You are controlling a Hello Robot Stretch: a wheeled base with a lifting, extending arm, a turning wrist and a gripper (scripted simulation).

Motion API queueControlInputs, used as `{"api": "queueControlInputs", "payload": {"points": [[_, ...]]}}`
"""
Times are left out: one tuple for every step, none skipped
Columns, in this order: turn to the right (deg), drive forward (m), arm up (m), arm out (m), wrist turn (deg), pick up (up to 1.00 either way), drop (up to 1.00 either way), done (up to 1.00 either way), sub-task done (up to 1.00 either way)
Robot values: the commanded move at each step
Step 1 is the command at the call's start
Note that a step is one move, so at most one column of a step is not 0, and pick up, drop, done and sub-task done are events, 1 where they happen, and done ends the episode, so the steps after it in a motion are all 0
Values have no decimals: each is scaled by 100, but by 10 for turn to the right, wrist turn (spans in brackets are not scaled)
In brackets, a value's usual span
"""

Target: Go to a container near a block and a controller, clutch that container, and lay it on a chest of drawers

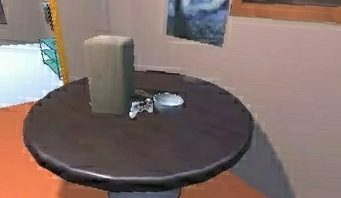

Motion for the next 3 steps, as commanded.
{"api": "queueControlInputs", "payload": {"points": [[360,0,0,0,0,0,0,0,0],[0,100,0,0,0,0,0,0,0],[0,20,0,0,0,0,0,0,0]]}}
